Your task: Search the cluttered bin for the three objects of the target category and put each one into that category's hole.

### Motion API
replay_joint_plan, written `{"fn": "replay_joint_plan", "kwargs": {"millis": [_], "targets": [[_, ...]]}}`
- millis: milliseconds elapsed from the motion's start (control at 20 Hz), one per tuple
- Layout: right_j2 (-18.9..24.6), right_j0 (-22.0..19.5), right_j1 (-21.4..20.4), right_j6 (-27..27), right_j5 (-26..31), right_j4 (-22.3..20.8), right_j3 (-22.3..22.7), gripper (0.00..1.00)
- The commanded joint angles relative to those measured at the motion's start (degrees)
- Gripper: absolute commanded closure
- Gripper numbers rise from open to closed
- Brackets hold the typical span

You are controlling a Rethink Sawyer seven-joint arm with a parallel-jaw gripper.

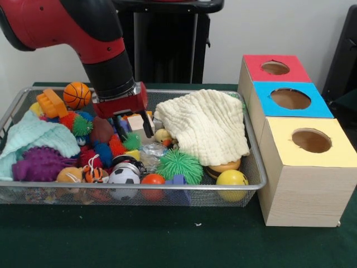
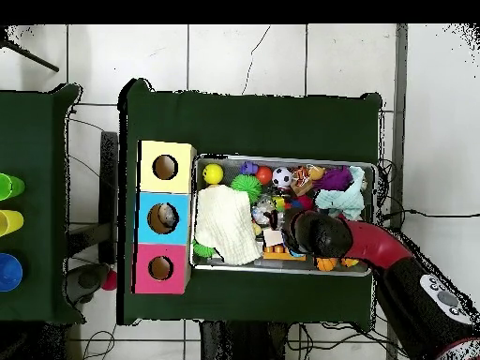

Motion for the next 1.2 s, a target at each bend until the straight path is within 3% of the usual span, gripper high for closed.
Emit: {"fn": "replay_joint_plan", "kwargs": {"millis": [50,500,750,950,1200], "targets": [[2.8,0.2,3.2,-1.6,5.9,2.4,-2.7,0.0],[1.0,1.8,0.5,-3.4,2.4,-2.5,-3.4,0.0],[0.7,2.3,-0.7,-2.7,1.8,-2.8,-3.9,0.0],[-0.7,4.8,-6.1,-3.3,5.7,-3.5,-4.7,0.0],[-0.8,5.6,-8.9,-3.8,8.9,-2.0,-4.8,0.0]]}}
